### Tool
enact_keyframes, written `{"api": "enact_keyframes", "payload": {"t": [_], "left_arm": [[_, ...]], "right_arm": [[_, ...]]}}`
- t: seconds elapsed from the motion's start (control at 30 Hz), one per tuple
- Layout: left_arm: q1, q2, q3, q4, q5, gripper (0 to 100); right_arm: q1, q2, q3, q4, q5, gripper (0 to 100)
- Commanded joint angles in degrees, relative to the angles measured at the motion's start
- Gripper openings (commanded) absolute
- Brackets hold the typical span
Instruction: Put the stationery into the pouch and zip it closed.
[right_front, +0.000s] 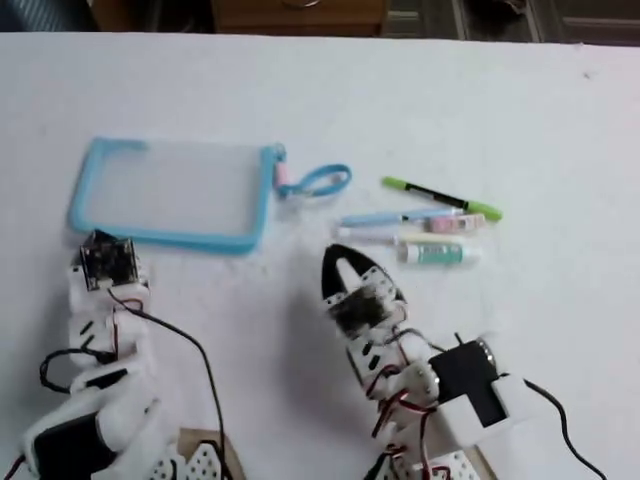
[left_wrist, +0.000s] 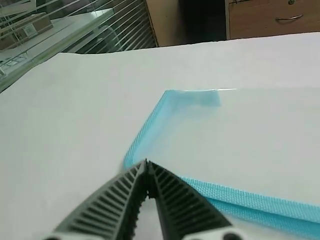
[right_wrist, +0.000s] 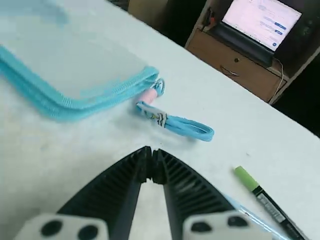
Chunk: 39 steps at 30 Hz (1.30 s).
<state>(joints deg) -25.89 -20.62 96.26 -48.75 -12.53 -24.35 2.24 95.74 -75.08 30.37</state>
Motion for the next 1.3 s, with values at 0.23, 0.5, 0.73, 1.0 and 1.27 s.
{"api": "enact_keyframes", "payload": {"t": [0.23, 0.5, 0.73, 1.0, 1.27], "left_arm": [[-0.1, 0.1, -0.4, -0.9, 0.6, 2], [0.0, 0.1, -0.4, -0.9, 0.6, 2], [-0.1, 0.1, -0.3, -0.9, 0.7, 2], [0.6, 0.1, -0.3, -0.7, 0.4, 2], [0.7, 0.1, -0.3, -0.7, 0.3, 2]], "right_arm": [[-0.3, -0.7, 1.0, 3.9, 28.4, 1.9], [-3.9, -0.7, 1.1, -5.3, 40.4, 1.9], [0.7, 0.0, 1.0, -2.2, 38.0, 2.2], [4.2, -3.2, 0.7, -5.3, 16.9, 2.3], [3.6, -12.1, -1.6, -0.5, -7.4, 2.4]]}}
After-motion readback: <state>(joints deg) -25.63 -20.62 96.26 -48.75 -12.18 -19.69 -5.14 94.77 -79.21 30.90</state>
